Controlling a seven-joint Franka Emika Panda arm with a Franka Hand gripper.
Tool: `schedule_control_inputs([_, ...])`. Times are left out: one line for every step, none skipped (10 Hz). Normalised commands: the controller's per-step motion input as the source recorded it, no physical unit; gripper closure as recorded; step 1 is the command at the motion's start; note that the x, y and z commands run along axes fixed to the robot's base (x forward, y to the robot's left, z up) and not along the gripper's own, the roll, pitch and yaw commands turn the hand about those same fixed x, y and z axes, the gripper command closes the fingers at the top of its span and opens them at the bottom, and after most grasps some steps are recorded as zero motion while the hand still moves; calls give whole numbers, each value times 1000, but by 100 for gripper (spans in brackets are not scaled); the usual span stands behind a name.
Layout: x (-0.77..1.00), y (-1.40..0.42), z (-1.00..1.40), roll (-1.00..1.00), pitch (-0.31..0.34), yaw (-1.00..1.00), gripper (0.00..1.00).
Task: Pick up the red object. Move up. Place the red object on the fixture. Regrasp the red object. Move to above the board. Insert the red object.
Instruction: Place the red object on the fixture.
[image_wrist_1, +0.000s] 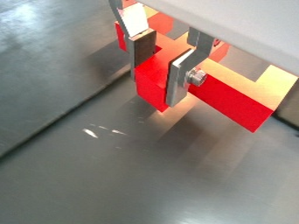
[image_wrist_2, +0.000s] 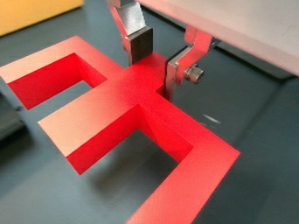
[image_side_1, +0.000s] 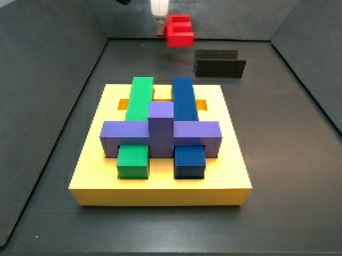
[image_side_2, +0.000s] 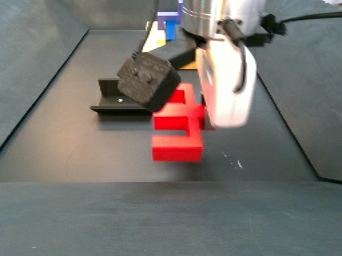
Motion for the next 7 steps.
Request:
schedule_control_inputs([314,-97,0,-700,-31,83,100])
schedule_control_inputs([303,-97,186,-751,0,246,100])
schedule_control_inputs([246,-189,246,-511,0,460,100])
schedule_control_inputs([263,-306,266,-277,0,586,100])
schedule_control_inputs([257,-291,234,-209,3,640,100])
schedule_control_inputs([249,-317,231,-57,37,614,100])
schedule_control_inputs([40,-197,291,183,89,683,100])
